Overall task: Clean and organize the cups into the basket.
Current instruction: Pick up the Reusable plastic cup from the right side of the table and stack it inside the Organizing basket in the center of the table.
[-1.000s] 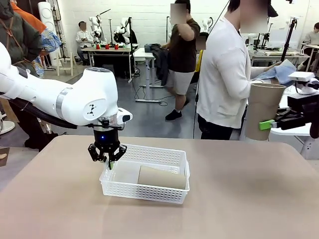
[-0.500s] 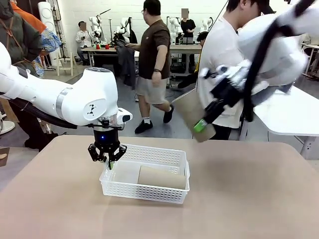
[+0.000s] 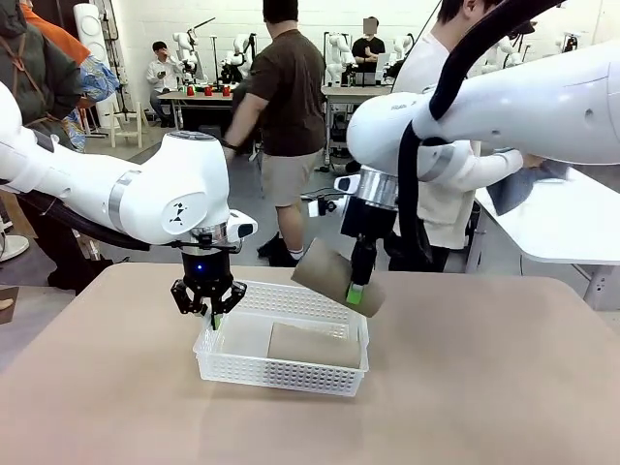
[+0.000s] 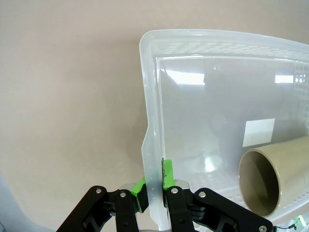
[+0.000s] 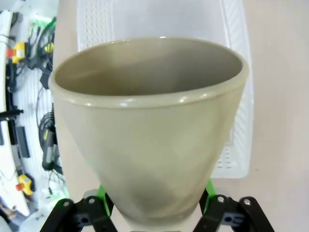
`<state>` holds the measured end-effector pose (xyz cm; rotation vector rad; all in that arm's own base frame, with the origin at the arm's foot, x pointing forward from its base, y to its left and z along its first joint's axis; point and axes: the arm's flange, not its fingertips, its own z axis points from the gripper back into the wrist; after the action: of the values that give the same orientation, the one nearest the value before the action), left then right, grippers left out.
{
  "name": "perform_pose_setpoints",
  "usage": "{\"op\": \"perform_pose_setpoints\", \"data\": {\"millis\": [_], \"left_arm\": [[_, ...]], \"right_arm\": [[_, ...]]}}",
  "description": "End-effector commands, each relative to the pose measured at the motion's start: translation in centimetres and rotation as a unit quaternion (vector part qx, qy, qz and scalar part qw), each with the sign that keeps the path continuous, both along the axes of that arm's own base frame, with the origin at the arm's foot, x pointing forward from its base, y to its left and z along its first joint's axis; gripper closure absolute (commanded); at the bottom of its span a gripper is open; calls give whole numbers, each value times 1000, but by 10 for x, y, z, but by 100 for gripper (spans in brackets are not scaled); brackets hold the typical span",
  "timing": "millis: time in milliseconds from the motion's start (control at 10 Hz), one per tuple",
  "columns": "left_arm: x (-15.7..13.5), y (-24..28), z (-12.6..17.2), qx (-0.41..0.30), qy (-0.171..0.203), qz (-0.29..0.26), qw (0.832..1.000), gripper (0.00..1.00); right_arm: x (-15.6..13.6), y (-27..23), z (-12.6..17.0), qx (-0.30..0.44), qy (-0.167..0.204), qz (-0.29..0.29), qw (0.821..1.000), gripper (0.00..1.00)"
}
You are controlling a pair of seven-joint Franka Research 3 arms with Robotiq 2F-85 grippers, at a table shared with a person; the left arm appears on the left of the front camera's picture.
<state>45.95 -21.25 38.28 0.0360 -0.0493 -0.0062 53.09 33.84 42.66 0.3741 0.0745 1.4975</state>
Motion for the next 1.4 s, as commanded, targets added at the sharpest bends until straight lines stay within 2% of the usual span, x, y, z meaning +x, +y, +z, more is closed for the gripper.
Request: {"op": "perform_pose_setpoints", "data": {"millis": [0, 200, 600, 1000, 1200, 1300], "left_arm": [[1, -1, 0, -1, -3, 0, 1000, 100], [1, -1, 0, -1, -3, 0, 1000, 100], [1, -1, 0, -1, -3, 0, 1000, 100], [1, -1, 0, -1, -3, 0, 1000, 100], [1, -1, 0, -1, -3, 0, 1000, 100], [1, -1, 0, -1, -3, 0, 1000, 100]], "right_arm": [[6, 13, 7, -10, -40, 37, 998, 20], [5, 25, 0, 3, -57, 63, 996, 20], [7, 33, -25, 35, -41, 96, 994, 20], [11, 30, -55, 28, -17, 105, 994, 20], [9, 30, -53, 40, -12, 119, 992, 0], [8, 29, -50, 45, -14, 120, 992, 0]]}}
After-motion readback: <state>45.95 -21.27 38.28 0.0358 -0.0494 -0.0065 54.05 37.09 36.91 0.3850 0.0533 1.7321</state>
